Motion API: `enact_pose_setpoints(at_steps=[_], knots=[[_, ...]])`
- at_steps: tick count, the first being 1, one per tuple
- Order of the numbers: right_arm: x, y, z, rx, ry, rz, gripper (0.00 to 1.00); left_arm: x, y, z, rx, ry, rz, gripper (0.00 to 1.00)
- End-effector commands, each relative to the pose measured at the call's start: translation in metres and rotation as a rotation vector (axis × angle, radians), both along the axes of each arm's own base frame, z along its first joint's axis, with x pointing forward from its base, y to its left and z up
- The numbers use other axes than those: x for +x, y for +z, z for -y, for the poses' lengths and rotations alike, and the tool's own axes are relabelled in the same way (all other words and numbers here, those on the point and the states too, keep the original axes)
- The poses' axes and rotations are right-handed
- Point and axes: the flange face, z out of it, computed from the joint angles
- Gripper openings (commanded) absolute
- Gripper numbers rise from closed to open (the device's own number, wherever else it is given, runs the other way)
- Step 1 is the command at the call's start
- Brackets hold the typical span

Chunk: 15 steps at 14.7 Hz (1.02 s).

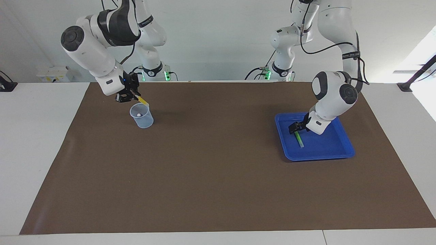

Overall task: Right arm passes pens to left for tray arrangement
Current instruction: 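Grasp the yellow pen in the cup with the right gripper, then carry the yellow pen with the right gripper toward the left gripper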

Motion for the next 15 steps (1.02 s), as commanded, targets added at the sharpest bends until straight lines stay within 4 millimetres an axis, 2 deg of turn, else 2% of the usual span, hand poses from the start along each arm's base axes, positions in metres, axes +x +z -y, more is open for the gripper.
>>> enact_pose_setpoints(at_steps=[1,2,5,9,10,12,15], knots=[[0.001,0.022,-0.026,0.026,-0.220,-0.021,0.00,0.001,0.021,0.009,0.027,0.067,-0.034,1.00],[0.002,0.028,-0.042,0.030,-0.311,-0.040,0.00,0.004,0.034,0.012,0.033,0.120,-0.054,1.00],[0.011,0.036,-0.078,0.071,-0.536,-0.030,0.00,0.015,0.093,0.037,-0.041,0.363,-0.117,1.00],[0.008,0.037,-0.140,0.113,-0.815,-0.045,0.00,-0.006,0.146,0.104,-0.064,0.739,-0.201,1.00],[0.004,0.037,-0.156,0.121,-0.878,-0.060,0.00,-0.012,0.161,0.113,-0.091,0.860,-0.233,1.00],[0.001,0.039,-0.178,0.162,-1.005,-0.088,0.00,-0.015,0.171,0.121,-0.157,1.075,-0.355,1.00],[-0.009,0.032,-0.202,0.215,-1.110,-0.098,0.00,-0.022,0.169,0.117,-0.317,1.268,-0.549,1.00]])
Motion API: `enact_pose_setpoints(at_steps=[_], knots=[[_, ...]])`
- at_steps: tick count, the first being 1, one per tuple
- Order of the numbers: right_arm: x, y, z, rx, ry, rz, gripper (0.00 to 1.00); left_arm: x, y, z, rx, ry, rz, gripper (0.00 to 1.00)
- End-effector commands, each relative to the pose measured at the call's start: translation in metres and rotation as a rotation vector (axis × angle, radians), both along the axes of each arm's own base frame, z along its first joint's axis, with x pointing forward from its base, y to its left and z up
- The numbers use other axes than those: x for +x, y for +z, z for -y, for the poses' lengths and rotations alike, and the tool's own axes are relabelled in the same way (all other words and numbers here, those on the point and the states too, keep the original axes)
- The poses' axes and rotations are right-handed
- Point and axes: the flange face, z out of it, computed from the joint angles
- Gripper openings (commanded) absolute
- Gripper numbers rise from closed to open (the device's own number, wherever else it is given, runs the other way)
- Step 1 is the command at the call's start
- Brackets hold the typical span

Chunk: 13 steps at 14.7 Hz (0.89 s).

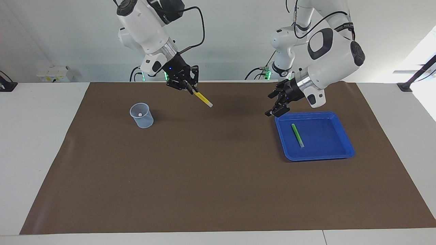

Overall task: Right arm passes pens to left for tray arrangement
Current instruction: 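Carry the yellow pen with the right gripper toward the left gripper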

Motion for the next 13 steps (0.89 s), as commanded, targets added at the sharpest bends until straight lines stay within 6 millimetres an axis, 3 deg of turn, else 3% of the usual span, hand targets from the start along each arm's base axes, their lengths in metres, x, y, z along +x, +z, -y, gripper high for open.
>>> enact_pose_setpoints(at_steps=[1,4,6,13], knots=[[-0.013,-0.009,-0.013,0.056,-0.104,0.000,0.00,-0.012,-0.009,-0.012,-0.115,0.155,-0.077,1.00],[-0.025,-0.014,-0.039,0.085,-0.172,0.003,0.00,-0.028,-0.017,-0.006,-0.196,0.215,-0.119,1.00],[-0.031,-0.016,-0.050,0.093,-0.188,0.000,0.00,-0.035,-0.019,0.010,-0.193,0.195,-0.116,1.00],[-0.043,-0.018,-0.067,0.100,-0.182,-0.004,0.00,-0.049,-0.021,0.058,-0.189,0.161,-0.036,1.00]])
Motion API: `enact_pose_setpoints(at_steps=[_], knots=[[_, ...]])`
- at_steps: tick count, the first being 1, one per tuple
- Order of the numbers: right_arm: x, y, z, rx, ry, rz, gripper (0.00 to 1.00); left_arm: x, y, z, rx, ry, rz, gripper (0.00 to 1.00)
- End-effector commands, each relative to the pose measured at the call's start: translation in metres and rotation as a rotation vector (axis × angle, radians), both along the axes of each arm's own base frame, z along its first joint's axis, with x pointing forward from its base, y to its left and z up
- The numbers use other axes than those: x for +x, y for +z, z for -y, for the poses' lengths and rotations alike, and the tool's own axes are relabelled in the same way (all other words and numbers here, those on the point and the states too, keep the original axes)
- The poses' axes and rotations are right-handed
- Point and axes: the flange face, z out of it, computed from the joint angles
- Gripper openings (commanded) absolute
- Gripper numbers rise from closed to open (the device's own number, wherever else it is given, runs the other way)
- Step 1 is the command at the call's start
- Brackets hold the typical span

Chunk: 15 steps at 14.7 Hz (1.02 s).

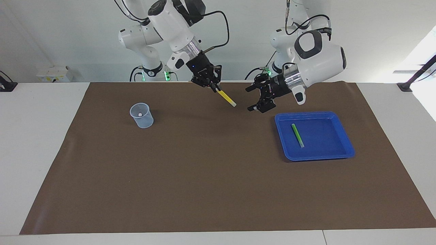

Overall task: Right arm passes pens to left for tray arrangement
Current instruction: 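Carry the yellow pen with the right gripper toward the left gripper, then close the left gripper on the yellow pen and open the right gripper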

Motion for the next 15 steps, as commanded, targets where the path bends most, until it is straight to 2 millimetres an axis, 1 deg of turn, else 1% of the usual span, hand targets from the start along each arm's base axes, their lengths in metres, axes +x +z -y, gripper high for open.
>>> enact_pose_setpoints(at_steps=[1,2,4,6,7,15], knots=[[-0.009,0.002,-0.009,0.034,-0.025,0.029,0.00,-0.016,-0.003,0.017,0.000,0.013,0.026,1.00],[-0.013,0.002,-0.017,0.042,-0.031,0.030,0.00,-0.020,-0.005,0.023,0.002,0.005,0.026,1.00],[-0.018,0.004,-0.025,0.055,-0.066,0.009,0.00,-0.030,-0.008,0.031,0.011,-0.010,0.025,0.98],[-0.020,0.004,-0.028,0.056,-0.064,0.004,0.00,-0.035,-0.012,0.037,0.015,-0.001,0.030,0.86],[-0.020,0.003,-0.027,0.054,-0.061,0.003,0.00,-0.035,-0.011,0.037,0.015,-0.003,0.030,0.85],[-0.020,0.003,-0.027,0.052,-0.057,0.005,0.00,-0.043,-0.013,0.039,0.018,-0.068,0.010,0.80]])
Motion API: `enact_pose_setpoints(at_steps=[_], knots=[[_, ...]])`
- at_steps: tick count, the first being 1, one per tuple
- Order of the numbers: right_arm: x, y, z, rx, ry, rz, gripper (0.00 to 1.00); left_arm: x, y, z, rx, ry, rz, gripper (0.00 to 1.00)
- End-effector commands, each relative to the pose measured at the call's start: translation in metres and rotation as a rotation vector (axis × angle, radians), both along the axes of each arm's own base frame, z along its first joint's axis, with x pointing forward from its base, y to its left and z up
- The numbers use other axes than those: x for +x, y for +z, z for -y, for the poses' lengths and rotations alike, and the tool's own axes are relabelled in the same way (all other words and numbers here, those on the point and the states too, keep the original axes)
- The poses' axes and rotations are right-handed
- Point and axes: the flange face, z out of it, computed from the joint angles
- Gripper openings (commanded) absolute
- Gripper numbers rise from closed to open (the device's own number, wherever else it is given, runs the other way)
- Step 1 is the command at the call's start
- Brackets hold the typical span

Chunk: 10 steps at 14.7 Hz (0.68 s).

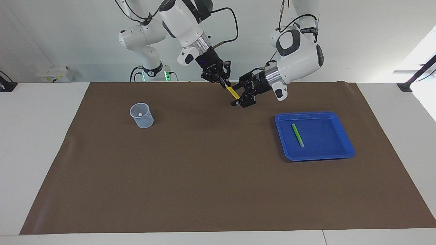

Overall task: Right arm passes pens to left for tray arrangement
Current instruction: 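Close the left gripper on the yellow pen and open the right gripper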

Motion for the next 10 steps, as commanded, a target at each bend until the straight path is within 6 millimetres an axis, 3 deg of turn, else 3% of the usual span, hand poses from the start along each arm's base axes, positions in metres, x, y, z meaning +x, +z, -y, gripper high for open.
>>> enact_pose_setpoints(at_steps=[1,6,10], knots=[[-0.0031,-0.0004,0.0032,0.016,-0.014,0.000,0.00,-0.0144,0.0022,-0.0034,-0.001,-0.035,0.004,0.80],[-0.0030,0.0004,0.0030,0.017,-0.014,0.001,0.00,-0.0148,0.0020,-0.0091,-0.012,-0.075,0.003,0.72],[-0.0030,0.0004,0.0030,0.016,-0.013,0.002,0.00,-0.0159,0.0019,-0.0088,-0.011,-0.079,0.009,0.48]])
